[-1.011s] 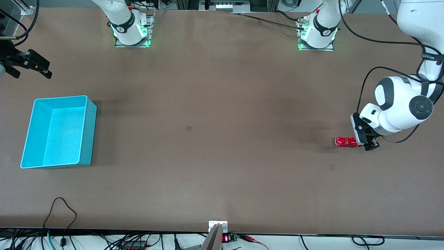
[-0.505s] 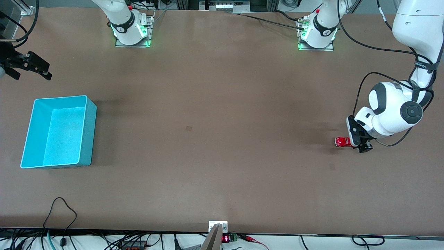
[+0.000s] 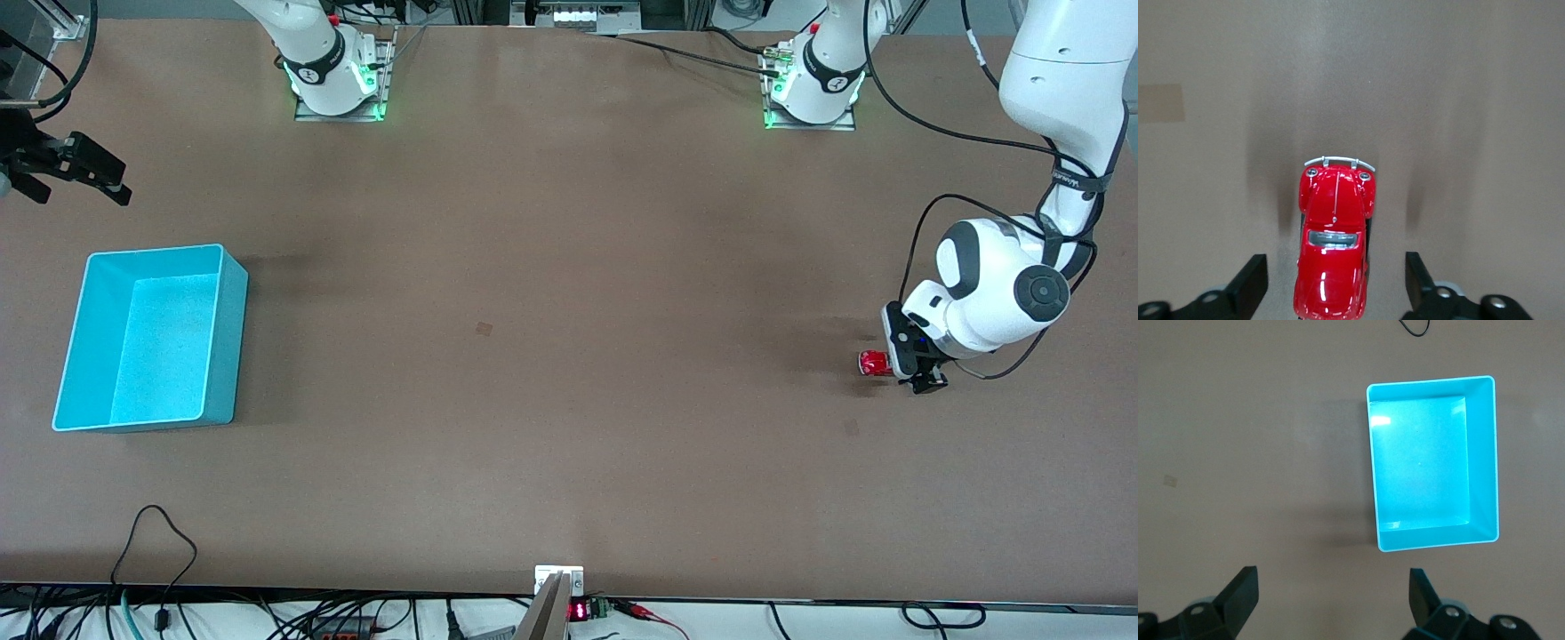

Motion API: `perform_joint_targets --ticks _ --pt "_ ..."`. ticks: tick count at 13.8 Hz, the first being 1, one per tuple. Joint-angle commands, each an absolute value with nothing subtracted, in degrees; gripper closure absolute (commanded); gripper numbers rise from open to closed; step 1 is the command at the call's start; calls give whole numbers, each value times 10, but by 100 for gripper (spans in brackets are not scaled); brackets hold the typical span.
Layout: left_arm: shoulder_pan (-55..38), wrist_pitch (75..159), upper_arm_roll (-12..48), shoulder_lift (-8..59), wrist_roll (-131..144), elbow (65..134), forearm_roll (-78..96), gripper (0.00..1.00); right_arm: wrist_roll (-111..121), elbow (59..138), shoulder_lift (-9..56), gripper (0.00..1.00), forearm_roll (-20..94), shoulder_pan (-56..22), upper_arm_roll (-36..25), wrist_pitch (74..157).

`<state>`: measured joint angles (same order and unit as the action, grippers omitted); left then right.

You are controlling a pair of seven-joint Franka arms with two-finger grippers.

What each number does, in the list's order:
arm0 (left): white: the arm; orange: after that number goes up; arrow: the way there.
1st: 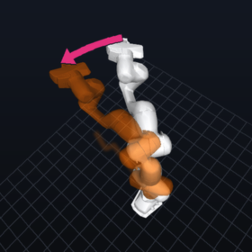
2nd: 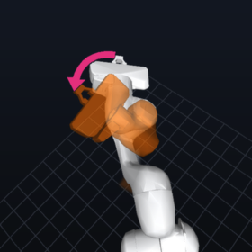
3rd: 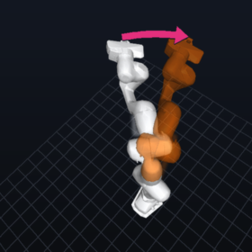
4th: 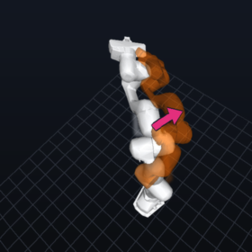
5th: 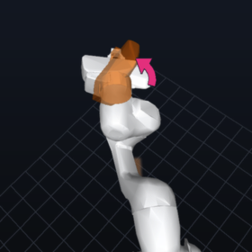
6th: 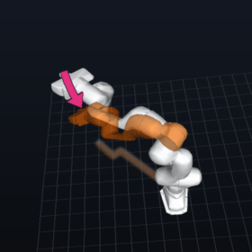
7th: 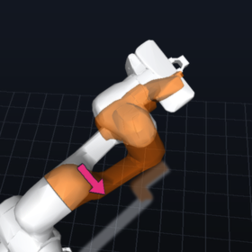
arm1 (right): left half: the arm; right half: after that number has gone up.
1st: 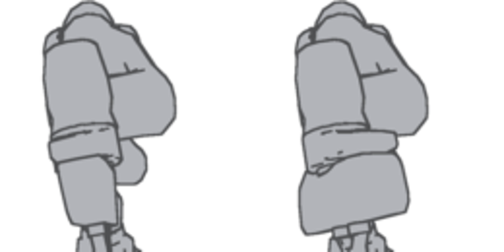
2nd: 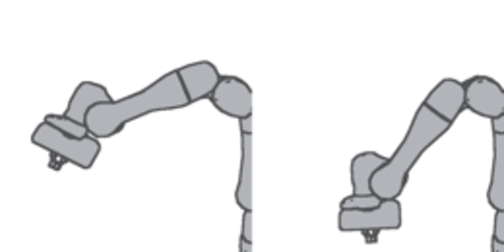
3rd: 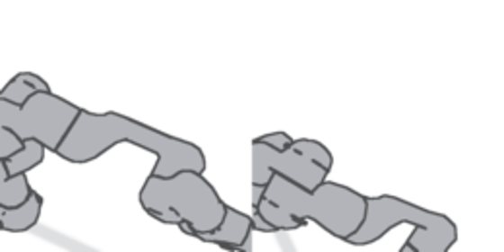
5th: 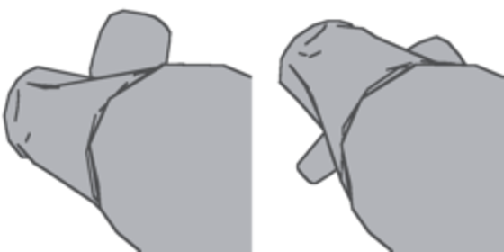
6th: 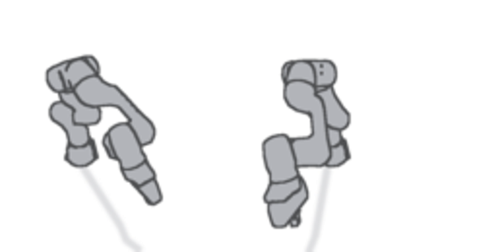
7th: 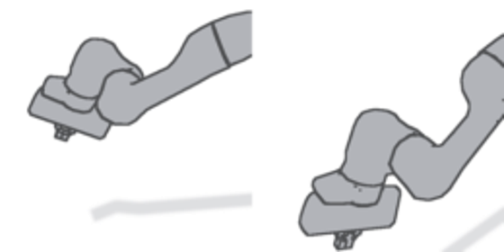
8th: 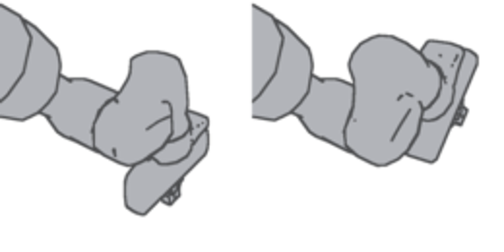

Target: Wind red beetle toy and store in blue box

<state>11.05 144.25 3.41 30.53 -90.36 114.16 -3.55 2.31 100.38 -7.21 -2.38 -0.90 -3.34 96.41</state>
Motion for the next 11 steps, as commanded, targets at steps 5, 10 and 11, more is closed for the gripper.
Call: perform_joint_targets --ticks 5,10,11 --pt "116 1445 40 308 -930 1134 -47 75 19 1007 -76 0 -14 -7 -33 969" --pt "119 1445 40 319 -930 1131 -47 76 19 1007 -76 0 -14 -7 -33 970" --pt "120 1445 40 323 -930 1129 -47 76 19 1007 -76 0 -14 -7 -33 970"
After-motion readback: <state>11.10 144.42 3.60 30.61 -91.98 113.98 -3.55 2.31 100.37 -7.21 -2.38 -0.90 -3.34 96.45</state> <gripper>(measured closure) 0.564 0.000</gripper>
